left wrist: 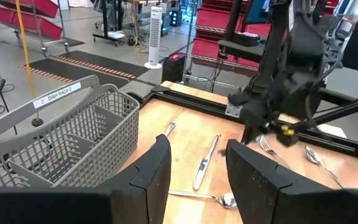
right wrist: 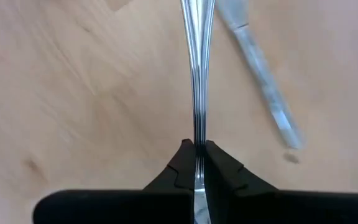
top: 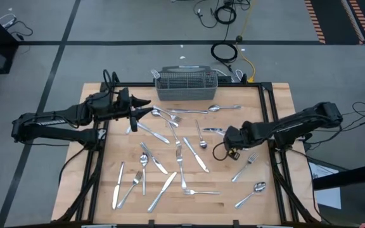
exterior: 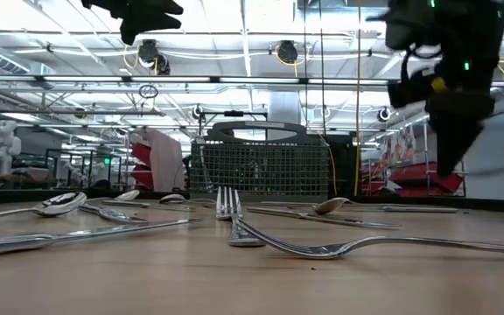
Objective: Sort silverware
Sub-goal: Put the silver spoon into the silverware organizer
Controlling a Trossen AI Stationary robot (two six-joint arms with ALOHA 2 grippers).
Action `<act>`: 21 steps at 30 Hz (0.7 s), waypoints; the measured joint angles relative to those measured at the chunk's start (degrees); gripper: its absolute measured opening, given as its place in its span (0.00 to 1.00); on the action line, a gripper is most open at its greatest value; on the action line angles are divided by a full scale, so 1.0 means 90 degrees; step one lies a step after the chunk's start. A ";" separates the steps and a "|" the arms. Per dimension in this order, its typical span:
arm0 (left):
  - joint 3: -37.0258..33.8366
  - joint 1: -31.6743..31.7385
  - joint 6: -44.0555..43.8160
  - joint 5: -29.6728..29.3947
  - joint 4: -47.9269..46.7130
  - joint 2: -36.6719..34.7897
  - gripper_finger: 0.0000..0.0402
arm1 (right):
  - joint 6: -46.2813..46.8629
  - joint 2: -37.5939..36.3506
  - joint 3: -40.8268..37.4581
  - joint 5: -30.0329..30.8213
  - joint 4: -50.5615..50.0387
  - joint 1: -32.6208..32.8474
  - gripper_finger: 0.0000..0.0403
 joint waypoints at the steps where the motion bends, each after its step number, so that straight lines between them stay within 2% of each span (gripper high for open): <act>1: 0.0001 0.0000 0.0008 0.0000 0.0000 0.0000 0.39 | -0.0096 -0.0004 0.0261 0.0113 -0.0250 -0.0005 0.00; 6: 0.0000 0.0000 0.0059 -0.0050 -0.0002 0.0000 0.39 | -0.1024 0.0089 0.1779 0.1204 -0.1880 -0.0310 0.00; 10: 0.0000 0.0002 0.0190 -0.0131 -0.0005 0.0000 0.39 | -0.2317 0.0412 0.3041 0.2205 -0.2891 -0.1081 0.00; 15: 0.0000 0.0002 0.0192 -0.0426 -0.0160 0.0000 0.39 | -0.4631 0.1059 0.4179 0.3394 -0.3033 -0.2205 0.00; 21: -0.0005 0.0003 0.0229 -0.0699 -0.0340 0.0002 0.39 | -0.7703 0.2163 0.5045 0.4848 -0.2926 -0.3245 0.00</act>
